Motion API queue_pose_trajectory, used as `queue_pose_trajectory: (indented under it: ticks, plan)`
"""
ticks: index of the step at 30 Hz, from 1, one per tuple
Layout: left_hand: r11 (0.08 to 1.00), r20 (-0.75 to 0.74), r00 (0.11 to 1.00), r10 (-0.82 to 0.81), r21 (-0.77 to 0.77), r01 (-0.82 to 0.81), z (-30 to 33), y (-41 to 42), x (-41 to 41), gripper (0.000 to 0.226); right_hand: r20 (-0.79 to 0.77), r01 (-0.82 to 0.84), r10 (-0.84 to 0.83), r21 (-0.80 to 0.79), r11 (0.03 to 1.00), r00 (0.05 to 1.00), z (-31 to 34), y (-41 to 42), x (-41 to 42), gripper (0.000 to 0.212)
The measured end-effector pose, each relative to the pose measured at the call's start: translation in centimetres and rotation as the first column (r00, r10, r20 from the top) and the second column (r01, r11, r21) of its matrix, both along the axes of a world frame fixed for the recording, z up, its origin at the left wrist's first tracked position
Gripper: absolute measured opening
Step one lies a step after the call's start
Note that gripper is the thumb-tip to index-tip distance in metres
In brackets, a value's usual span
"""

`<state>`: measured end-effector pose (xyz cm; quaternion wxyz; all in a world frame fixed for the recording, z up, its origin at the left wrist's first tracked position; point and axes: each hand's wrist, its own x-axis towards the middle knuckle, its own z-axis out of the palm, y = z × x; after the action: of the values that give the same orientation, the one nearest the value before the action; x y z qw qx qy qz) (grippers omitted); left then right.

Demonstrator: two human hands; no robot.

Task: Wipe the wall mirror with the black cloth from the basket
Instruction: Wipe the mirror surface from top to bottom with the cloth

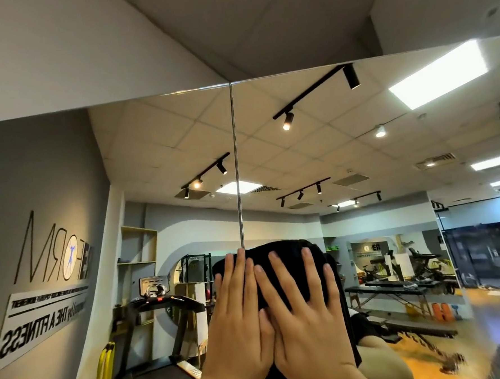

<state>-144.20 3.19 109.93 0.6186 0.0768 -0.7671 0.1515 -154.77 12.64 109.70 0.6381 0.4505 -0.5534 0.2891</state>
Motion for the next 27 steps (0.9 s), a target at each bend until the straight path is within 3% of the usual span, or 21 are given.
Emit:
queue_pose_trajectory:
  ticks: [12, 17, 22, 27]
  plan:
    - [0.994, -0.03, 0.999, -0.035, -0.101, 0.032, 13.3, -0.7, 0.3, 0.06, -0.069, -0.063, 0.055, -0.129, 0.99, 0.996, 12.6, -1.6, 0.4, 0.052]
    - [0.981, -0.102, 0.993, -0.065, -0.189, 0.045, 11.4, -1.0, -0.1, 0.045, -0.101, -0.204, 0.183, -0.27, 0.941, 0.978, 11.6, -1.1, 0.6, 0.03]
    - [0.96, -0.068, 0.994, 0.086, -0.26, -0.101, 9.9, -0.6, -0.1, 0.055, 0.051, -0.034, 0.039, -0.098, 0.995, 0.998, 6.4, 0.3, -0.3, 0.06]
    - [0.97, -0.032, 0.996, 0.086, -0.227, -0.091, 9.7, -0.6, -0.4, 0.064, 0.021, -0.023, 0.023, -0.035, 0.999, 0.999, 6.8, 0.4, -1.2, 0.066]
